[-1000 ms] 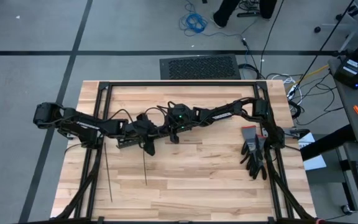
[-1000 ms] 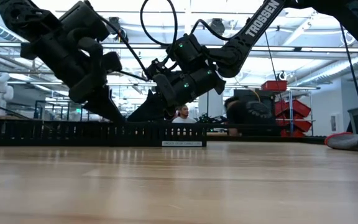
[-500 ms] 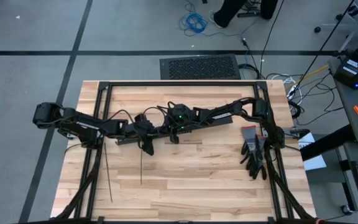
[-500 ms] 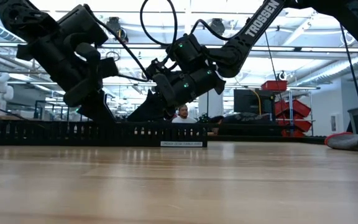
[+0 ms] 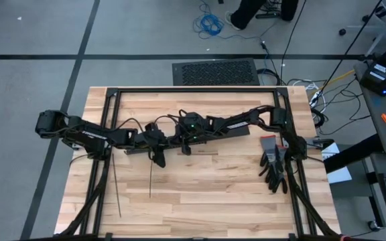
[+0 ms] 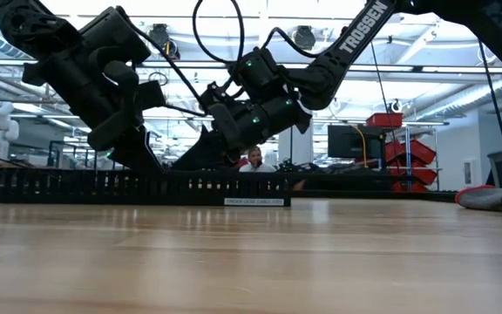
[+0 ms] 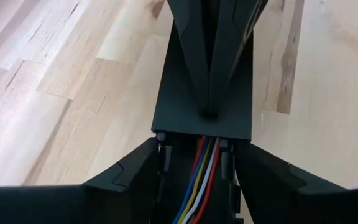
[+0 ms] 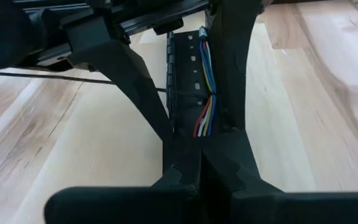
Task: Ziptie cables
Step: Close the black cable duct with the cable duct cover
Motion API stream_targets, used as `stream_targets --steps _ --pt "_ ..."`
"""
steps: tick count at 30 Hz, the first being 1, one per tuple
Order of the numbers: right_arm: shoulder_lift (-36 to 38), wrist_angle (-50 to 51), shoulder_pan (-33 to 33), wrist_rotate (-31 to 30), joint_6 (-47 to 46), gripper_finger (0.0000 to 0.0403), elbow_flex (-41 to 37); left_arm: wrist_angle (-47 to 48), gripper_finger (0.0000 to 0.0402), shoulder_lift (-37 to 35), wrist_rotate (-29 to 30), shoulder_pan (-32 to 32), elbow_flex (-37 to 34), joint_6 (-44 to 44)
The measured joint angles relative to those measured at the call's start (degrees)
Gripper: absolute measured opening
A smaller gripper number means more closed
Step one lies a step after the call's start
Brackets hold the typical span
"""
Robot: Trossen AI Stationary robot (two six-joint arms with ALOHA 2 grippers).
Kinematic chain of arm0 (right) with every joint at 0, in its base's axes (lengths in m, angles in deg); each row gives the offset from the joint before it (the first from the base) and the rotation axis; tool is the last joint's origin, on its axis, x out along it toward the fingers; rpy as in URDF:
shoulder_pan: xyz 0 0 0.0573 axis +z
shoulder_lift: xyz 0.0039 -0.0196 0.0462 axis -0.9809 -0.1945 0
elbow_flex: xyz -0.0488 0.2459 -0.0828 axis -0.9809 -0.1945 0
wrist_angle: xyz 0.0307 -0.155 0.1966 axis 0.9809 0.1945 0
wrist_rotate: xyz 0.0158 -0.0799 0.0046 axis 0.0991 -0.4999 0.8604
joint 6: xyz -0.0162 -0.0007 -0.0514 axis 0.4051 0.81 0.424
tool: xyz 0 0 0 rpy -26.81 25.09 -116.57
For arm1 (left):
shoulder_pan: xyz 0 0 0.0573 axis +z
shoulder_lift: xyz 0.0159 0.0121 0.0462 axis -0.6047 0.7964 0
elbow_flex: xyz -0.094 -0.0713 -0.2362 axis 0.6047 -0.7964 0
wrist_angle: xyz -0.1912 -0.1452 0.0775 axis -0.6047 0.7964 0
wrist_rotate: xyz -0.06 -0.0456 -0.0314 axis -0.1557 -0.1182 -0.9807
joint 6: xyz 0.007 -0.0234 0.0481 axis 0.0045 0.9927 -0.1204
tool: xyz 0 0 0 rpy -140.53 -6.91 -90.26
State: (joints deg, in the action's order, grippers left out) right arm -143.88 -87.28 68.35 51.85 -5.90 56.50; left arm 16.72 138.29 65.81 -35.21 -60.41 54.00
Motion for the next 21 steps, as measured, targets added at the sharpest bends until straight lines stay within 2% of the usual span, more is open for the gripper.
stream_targets --steps 12,17,21 --pt "-0.6 1.9 0.0 0.3 0.1 0.0000 1.6 2.3 0.0202 -0.1 -2.1 -1.2 1.4 -0.4" --pt "-0.6 2.5 0.0 0.4 0.1 0.0000 1.7 3.5 0.0246 -0.1 -3.1 -1.1 1.8 -0.1" --pt "-0.6 2.5 0.0 0.1 0.1 0.0000 1.7 3.8 0.0293 -0.2 -6.3 -0.1 1.9 -0.1"
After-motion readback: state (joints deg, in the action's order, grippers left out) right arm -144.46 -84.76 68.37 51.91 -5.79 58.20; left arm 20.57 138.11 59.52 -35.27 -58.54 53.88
